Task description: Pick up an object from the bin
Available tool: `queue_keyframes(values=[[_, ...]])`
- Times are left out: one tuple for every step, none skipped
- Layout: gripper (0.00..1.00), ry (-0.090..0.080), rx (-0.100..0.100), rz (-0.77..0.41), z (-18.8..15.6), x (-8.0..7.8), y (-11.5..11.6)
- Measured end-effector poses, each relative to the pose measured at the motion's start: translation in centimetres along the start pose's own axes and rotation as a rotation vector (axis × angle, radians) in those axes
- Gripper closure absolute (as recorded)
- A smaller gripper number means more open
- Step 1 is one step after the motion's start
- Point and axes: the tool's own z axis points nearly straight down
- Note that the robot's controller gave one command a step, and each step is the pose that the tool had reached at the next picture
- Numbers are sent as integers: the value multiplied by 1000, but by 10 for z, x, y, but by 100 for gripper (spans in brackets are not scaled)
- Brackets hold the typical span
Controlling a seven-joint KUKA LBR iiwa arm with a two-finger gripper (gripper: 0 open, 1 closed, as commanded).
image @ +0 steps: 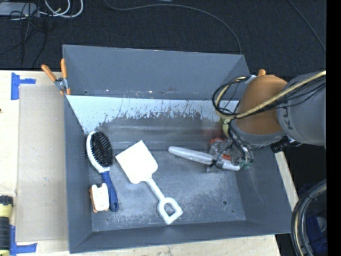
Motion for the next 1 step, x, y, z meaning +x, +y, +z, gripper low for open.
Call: queue_keyframes(values=[[100,5,0,0,-28,2,0]])
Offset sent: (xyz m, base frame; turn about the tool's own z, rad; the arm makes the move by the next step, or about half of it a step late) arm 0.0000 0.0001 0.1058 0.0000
